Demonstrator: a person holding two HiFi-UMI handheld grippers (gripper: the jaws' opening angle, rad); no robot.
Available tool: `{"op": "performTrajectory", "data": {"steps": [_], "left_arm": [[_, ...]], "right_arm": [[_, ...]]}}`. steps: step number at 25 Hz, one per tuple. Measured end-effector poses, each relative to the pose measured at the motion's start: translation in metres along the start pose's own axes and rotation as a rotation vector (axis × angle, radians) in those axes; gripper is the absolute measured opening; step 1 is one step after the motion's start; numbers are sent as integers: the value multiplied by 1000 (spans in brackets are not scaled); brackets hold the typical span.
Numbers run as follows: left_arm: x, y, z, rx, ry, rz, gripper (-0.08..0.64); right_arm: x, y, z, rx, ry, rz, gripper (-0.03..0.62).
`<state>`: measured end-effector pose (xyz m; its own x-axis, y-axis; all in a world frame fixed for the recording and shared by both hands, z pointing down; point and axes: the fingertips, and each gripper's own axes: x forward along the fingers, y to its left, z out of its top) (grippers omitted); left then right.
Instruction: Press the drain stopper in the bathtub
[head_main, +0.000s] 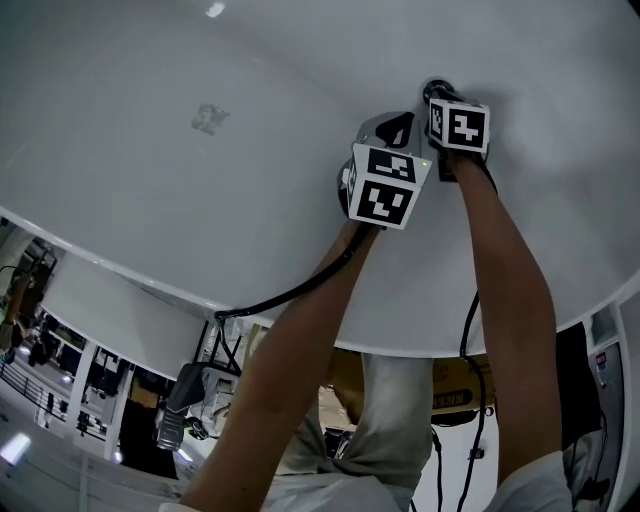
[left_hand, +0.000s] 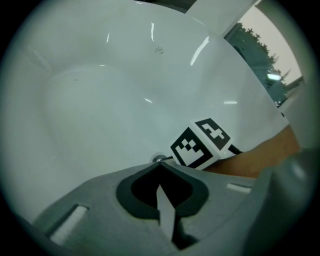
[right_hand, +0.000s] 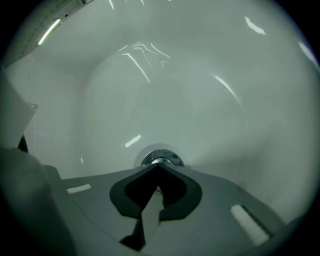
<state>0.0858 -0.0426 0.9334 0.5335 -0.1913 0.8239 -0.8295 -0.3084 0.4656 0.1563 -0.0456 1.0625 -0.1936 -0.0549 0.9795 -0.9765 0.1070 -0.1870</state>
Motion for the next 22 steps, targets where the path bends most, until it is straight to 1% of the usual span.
{"op": "performTrajectory", "data": {"steps": [4,6,8,18,22], "left_arm": [[-10,0,3,31,17,9,4],[-13,-1,5,36,19,7,5],[-16,-4,10,44,16,4,4],[-61,-25,29,59,-8,10,4],[-84,-37,46,95,-23,5,4]], "right_arm": [[-14,4,-6,20,9,22,5],[-22,4,-5,56,-5,25,5],[-31,5,1,73,-31,27,5],[-96,26,14,82,-127,68,5],[-129,32,22,80,-157,77,5]]}}
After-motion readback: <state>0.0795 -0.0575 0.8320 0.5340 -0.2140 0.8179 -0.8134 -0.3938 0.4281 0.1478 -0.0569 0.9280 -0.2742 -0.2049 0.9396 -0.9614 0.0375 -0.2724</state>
